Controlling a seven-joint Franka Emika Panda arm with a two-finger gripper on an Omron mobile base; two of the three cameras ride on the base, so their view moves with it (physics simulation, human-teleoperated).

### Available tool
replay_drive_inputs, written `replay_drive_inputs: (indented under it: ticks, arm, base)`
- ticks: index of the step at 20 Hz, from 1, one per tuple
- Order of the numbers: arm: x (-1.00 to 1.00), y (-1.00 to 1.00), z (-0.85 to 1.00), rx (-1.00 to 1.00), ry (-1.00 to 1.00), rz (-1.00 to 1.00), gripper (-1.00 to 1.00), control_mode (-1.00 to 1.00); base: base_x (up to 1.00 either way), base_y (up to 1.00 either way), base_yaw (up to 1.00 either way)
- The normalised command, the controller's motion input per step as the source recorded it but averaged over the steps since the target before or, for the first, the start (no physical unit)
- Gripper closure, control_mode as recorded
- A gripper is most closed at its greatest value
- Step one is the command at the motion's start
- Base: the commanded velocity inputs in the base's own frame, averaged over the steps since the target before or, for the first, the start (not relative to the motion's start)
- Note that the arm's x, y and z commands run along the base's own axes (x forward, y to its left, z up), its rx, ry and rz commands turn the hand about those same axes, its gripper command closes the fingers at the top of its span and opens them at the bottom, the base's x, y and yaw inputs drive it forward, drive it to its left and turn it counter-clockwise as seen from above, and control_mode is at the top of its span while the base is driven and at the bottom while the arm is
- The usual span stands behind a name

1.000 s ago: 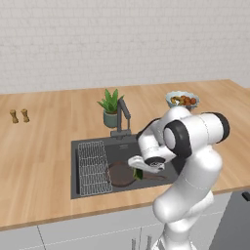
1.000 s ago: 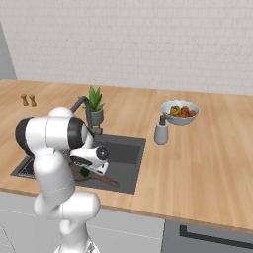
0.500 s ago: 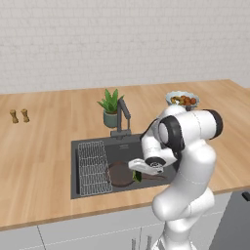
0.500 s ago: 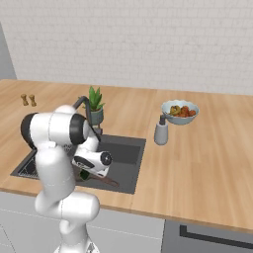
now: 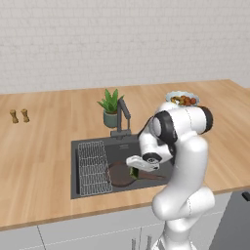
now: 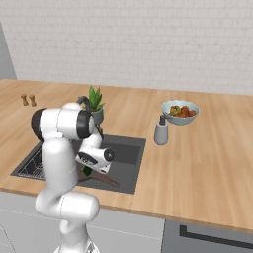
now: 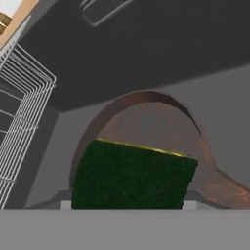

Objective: Pick the pan and sponge and place them into the sink. Then turn on the water.

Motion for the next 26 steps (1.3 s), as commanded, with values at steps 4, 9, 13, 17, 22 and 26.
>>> replay_drive_inputs:
  ticks: [4,9,13,17,22,26]
  arm:
    - [0.30,0.18,-0.30,0.00,0.00,0.00,1.00,-1.00]
    - [0.05,0.04,-0.45,0.00,-0.05,0.01,1.00,-1.00]
    - [0.00,0.00,-0.37,0.00,-0.05,0.01,1.00,-1.00]
    - [0.00,0.01,-0.22,0.00,-0.01,0.01,-1.00,-1.00]
    - [0.00,0.00,0.05,0.02,-0.07,0.04,-1.00,-1.00]
    - [0.00,0.01,0.34,0.02,-0.07,0.04,-1.00,-1.00]
  base:
    - [0.00,0.00,0.00]
    - [0.00,0.00,0.00]
    - [0.00,0.00,0.00]
    - [0.00,0.00,0.00]
    - [0.00,0.00,0.00]
    - [0.00,0.00,0.00]
